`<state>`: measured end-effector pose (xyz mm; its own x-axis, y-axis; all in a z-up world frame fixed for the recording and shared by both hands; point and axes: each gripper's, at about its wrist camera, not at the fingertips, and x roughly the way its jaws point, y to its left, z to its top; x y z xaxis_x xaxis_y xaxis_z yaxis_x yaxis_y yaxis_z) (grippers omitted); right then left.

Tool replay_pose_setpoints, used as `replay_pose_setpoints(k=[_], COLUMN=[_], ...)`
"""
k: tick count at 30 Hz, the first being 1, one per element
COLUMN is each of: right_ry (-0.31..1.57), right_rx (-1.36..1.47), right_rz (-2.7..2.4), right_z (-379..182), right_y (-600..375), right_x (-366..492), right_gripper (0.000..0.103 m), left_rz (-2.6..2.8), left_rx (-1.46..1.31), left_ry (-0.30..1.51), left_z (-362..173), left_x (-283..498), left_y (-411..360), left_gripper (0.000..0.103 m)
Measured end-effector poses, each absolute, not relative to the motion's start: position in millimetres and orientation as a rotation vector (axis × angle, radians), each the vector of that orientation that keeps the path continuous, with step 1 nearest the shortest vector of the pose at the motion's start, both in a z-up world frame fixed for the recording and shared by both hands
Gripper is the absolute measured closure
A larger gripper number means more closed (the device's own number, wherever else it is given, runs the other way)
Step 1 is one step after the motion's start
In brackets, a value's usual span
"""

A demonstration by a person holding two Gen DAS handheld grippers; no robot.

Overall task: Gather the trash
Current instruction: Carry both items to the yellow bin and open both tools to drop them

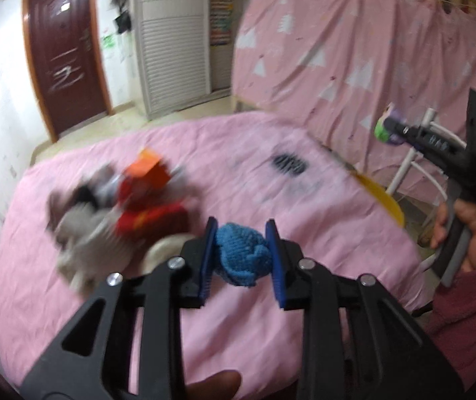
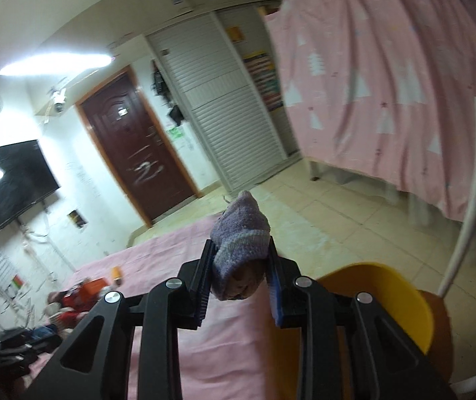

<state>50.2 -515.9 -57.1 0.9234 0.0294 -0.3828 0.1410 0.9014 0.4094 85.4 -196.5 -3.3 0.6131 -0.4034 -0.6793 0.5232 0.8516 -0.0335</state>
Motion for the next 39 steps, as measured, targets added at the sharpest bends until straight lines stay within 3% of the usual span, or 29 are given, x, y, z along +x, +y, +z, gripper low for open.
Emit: replay_pose_setpoints(k=[13, 16, 18, 19, 20, 36, 39], right_ry=[0.518, 0.542, 0.560, 0.560, 0.558, 0.515, 0.500], right_rx=[0.469, 0.505, 0.519, 0.534, 0.545, 0.536, 0.496], right_rz=[-0.236, -0.242, -0.240, -0.247, -0.248, -0.213, -0.182], right_z=[-112, -121, -126, -129, -129, -116, -105], right_y=[-586, -594, -599, -602, -604, -594, -575], right_x=[53, 58, 61, 61, 60, 57, 59], right_gripper=[0.078, 0.069, 0.058, 0.054, 0.046, 0.040, 0.037], left_rz=[-0.831, -0.826, -0.816, -0.811, -0.806, -0.699, -0.648], left_rx=[0.163, 0.203, 0.229, 0.230, 0.224, 0.097, 0.071], left_ry=[0.854, 0.884, 0.898, 0.906, 0.910, 0.911, 0.894], left_z=[1, -11, -20, -21, -23, -11, -4], left_x=[123, 125, 127, 129, 131, 137, 136], left_y=[-383, -415, -432, -435, -439, -382, -355], left_gripper=[0.075, 0.074, 0.063, 0.044, 0.032, 0.032, 0.027])
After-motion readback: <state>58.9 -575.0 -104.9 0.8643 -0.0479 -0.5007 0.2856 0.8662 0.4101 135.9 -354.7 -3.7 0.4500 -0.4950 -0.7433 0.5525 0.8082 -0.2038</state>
